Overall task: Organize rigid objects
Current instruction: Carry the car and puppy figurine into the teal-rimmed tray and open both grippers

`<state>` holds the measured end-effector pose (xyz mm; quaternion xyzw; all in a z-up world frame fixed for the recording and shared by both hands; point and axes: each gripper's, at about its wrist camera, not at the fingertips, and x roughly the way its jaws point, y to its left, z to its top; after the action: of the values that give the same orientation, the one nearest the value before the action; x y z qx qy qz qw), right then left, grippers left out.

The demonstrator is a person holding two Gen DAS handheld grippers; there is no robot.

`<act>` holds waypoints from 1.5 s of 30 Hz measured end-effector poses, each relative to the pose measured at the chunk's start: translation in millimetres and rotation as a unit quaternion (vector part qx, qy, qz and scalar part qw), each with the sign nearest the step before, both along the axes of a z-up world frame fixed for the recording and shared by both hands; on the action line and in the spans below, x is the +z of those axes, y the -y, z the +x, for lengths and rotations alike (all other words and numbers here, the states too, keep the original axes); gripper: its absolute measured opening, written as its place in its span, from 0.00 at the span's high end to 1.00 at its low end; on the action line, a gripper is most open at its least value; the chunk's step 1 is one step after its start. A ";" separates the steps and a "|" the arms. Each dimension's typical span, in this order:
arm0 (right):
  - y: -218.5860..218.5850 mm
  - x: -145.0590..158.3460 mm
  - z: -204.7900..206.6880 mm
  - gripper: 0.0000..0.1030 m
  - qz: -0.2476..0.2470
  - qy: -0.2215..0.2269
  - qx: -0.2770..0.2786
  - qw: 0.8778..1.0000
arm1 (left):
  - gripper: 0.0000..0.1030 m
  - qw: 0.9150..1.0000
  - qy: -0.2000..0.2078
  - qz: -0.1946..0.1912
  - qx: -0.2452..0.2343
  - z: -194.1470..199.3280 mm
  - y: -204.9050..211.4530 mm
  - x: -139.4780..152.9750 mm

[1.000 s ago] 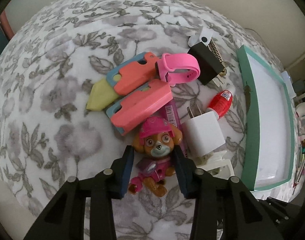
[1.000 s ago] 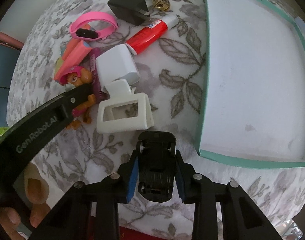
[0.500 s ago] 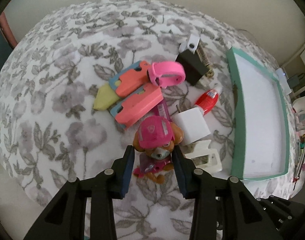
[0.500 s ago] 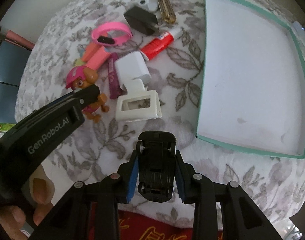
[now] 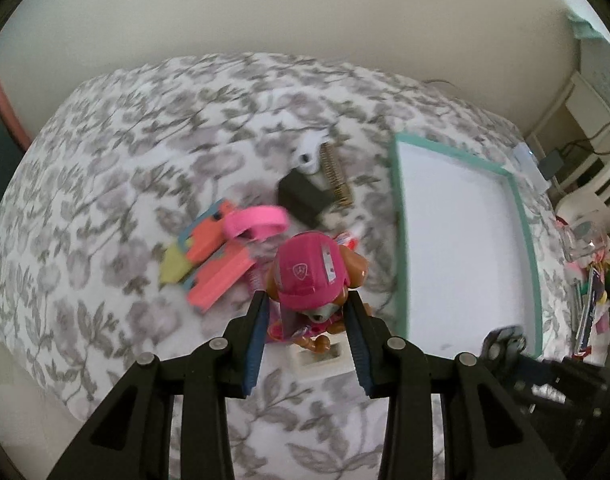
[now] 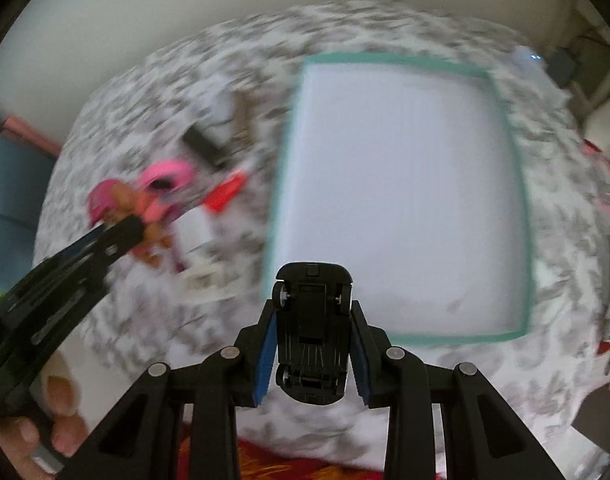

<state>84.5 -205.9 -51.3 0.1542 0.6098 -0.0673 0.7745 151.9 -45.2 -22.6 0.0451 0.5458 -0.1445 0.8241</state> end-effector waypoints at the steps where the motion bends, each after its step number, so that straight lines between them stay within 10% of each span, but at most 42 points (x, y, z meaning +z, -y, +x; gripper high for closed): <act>1: 10.5 -1.5 2.6 0.66 -0.004 -0.001 -0.010 1.000 | 0.62 1.000 0.000 0.001 -0.006 0.7 7.8 0.2; 17: 117.0 -32.6 34.4 0.66 -0.032 -0.007 -0.075 0.997 | 0.61 0.997 -0.024 0.014 -0.067 36.9 127.9 -40.0; 31: 150.0 -50.1 41.2 0.66 -0.006 0.000 -0.095 0.995 | 0.69 0.997 -0.022 0.004 -0.079 47.6 150.5 -49.9; 38: 151.4 -39.4 31.0 0.37 0.001 0.015 -0.105 0.994 | 0.68 0.998 -0.021 -0.007 -0.063 47.7 137.5 -40.2; 45: 139.6 -14.6 17.0 0.23 -0.006 0.036 -0.099 0.994 | 0.27 0.999 -0.005 -0.014 -0.033 42.7 112.4 -20.8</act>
<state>101.5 -345.5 -65.9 0.2110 0.5629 -0.1416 0.7865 194.5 -157.7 -43.4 0.0513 0.5464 -0.1795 0.8165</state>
